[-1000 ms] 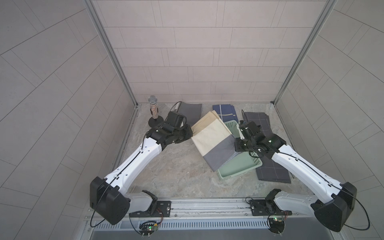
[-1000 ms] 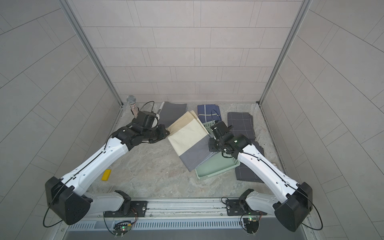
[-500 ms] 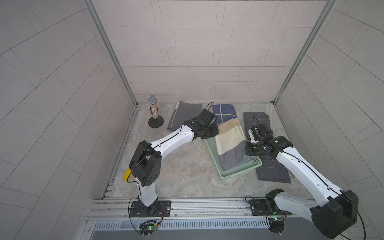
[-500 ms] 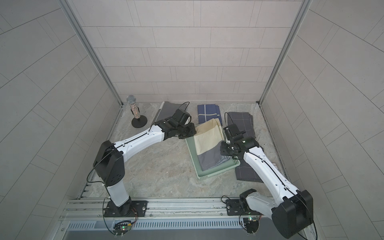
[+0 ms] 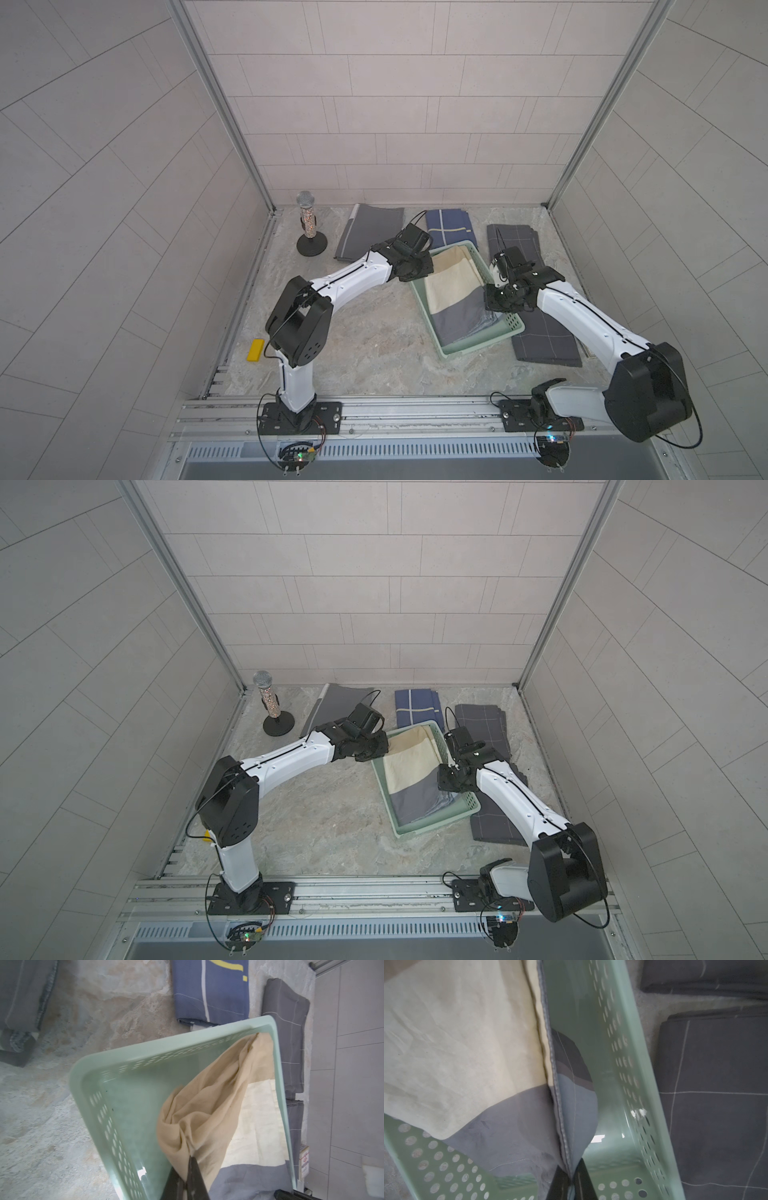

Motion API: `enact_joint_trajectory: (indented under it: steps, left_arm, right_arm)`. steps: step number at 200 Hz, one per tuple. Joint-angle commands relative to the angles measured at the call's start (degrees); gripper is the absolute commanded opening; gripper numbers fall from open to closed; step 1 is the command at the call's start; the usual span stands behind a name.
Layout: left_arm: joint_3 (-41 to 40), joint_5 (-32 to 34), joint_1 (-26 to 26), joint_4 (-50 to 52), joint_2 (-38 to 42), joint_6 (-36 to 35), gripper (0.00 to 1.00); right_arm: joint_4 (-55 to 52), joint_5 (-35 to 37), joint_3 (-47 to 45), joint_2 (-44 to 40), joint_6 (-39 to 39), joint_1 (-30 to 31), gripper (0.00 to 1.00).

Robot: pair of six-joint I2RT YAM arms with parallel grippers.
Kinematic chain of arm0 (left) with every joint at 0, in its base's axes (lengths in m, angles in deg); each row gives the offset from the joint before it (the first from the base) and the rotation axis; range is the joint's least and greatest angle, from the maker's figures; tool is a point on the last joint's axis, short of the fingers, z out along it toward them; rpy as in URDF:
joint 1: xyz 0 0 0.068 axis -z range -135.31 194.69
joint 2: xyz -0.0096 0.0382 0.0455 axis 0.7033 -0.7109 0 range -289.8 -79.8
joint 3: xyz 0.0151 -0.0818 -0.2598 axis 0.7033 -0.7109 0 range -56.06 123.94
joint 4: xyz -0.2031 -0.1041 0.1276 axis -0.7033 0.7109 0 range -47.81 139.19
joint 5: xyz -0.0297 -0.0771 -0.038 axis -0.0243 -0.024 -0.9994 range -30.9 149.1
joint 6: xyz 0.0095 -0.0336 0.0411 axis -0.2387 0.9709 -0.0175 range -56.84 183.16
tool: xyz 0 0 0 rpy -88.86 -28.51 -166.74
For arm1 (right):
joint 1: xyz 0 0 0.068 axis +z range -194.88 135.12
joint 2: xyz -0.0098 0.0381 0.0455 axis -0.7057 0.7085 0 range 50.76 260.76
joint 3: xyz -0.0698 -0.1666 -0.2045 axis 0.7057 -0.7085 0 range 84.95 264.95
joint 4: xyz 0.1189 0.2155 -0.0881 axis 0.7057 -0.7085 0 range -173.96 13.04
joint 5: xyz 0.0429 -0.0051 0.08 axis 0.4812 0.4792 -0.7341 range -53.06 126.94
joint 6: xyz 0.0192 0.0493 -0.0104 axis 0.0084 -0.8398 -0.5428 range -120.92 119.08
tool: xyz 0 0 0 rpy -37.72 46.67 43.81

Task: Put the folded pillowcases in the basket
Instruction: Place the pillowcase in the basket.

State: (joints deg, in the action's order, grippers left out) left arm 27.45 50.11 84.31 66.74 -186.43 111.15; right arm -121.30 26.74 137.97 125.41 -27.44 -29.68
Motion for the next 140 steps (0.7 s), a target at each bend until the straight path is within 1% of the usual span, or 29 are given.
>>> enact_joint_trajectory:
  steps: [1,25,69,76,89,93,103,110,120,132,140]
  left_arm:
    - [-0.89,0.92,-0.58,1.52,-1.3,-0.79,0.0]
    - [-0.54,-0.04,-0.91,2.07,-4.12,-0.83,0.0]
    - [-0.04,-1.24,-1.52,1.17,-6.86,-1.3,0.0]
    - [0.07,-1.22,-1.69,1.17,-7.08,-1.4,0.05]
    - [-0.1,-1.67,-1.85,0.26,-7.23,-1.73,0.1]
    - [-0.1,-1.71,-1.87,0.07,-7.23,-1.82,0.13]
    - [-0.02,-1.82,-1.93,-0.37,-7.27,-2.38,0.26]
    - [0.26,-1.82,-1.97,-0.18,-7.17,-2.86,0.34]
    - [0.57,-2.27,-1.94,-0.12,-6.83,-3.54,0.45]
    - [0.91,-2.94,-1.97,-0.12,-5.79,-4.33,0.52]
    - [1.02,-3.4,-2.01,-0.31,-4.69,-4.66,0.57]
  right_arm:
    - [1.37,0.51,-1.5,1.09,0.62,-0.22,0.0]
    - [2.38,0.68,-1.81,2.85,0.51,-0.3,0.0]
    - [2.73,3.69,-0.98,4.52,1.04,-0.74,0.0]
    - [2.81,3.41,-0.98,4.69,1.07,-0.83,0.0]
    - [2.63,3.21,-1.05,5.08,1.12,-0.86,0.0]
    - [2.59,3.17,-1.14,5.14,1.04,-0.86,0.0]
    - [2.49,3.58,-1.44,4.65,0.75,-0.87,0.0]
    - [2.58,4.02,-1.72,4.08,0.47,-0.87,0.08]
    - [2.69,4.02,-1.94,3.18,0.29,-0.86,0.24]
    - [2.5,3.22,-1.83,2.15,0.33,-0.79,0.3]
    - [2.18,2.75,-1.53,1.38,0.22,-0.79,0.36]
